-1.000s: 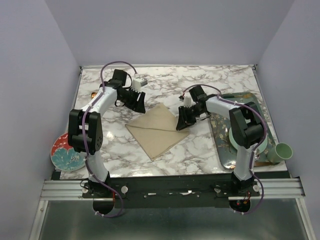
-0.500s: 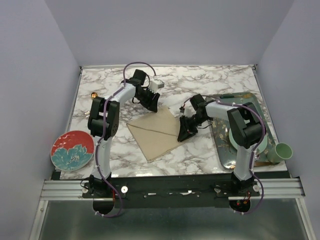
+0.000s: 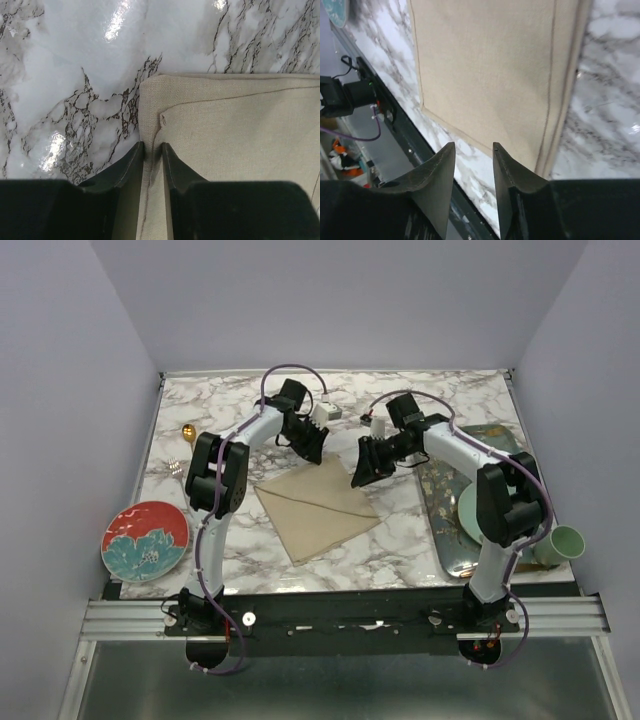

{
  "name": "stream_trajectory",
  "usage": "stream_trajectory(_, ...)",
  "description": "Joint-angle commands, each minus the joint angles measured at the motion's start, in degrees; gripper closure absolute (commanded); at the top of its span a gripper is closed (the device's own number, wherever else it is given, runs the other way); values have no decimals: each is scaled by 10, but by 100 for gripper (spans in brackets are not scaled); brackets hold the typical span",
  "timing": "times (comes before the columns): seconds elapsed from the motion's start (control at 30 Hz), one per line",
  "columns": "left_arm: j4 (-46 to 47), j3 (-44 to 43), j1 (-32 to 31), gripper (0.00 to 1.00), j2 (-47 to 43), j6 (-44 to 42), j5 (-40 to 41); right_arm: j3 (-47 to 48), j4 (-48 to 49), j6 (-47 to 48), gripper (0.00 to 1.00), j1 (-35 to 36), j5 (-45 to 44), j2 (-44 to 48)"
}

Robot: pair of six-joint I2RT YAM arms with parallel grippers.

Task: Fold the napkin into a case and place the utensils inside
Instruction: Move the upper triangle-folded napkin to the center of the board.

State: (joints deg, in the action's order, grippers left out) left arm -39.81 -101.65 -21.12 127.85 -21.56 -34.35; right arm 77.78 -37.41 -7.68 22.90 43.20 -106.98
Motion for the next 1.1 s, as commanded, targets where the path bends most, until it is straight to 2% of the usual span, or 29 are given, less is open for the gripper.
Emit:
stream_trajectory(0.0, -13, -12, -6, 75, 2, -23, -4, 45, -5, 28, 49, -21, -54, -31)
stream_trajectory(0.07, -13, -5, -12, 79, -4, -40, -4, 53, 3, 31, 43, -28, -65, -38)
stream_trajectory(0.17, -11, 7, -20, 83, -16, -59, -5, 43, 4, 33, 41, -32, -72, -49)
stream_trajectory(0.27, -8, 14, -26, 80, -23, -69, -3, 22, 6, 27, 42, -33, -73, -57)
stream_trajectory(0.33, -11, 15, -28, 72, -23, -74, -2, -1, 6, 26, 46, -33, -75, -60)
stream_trajectory(0.37, -10, 16, -28, 65, -23, -73, -2, -8, 6, 27, 48, -34, -74, -62)
stream_trajectory(0.43, 1, 21, -27, 60, -27, -63, 4, -26, 6, 27, 56, -33, -74, -65)
stream_trajectory(0.53, 11, 21, -24, 59, -30, -57, 11, -42, 5, 28, 61, -32, -63, -67)
stream_trajectory(0.7, 10, 5, -22, 59, -23, -53, 19, -58, -6, 27, 63, -33, -51, -72)
stream_trajectory(0.93, -1, -15, -22, 58, -5, -46, 5, -104, -15, 19, 73, -29, -13, -68)
stream_trajectory(1.07, 0, -16, -22, 58, -5, -48, -5, -121, -16, 18, 74, -26, -2, -57)
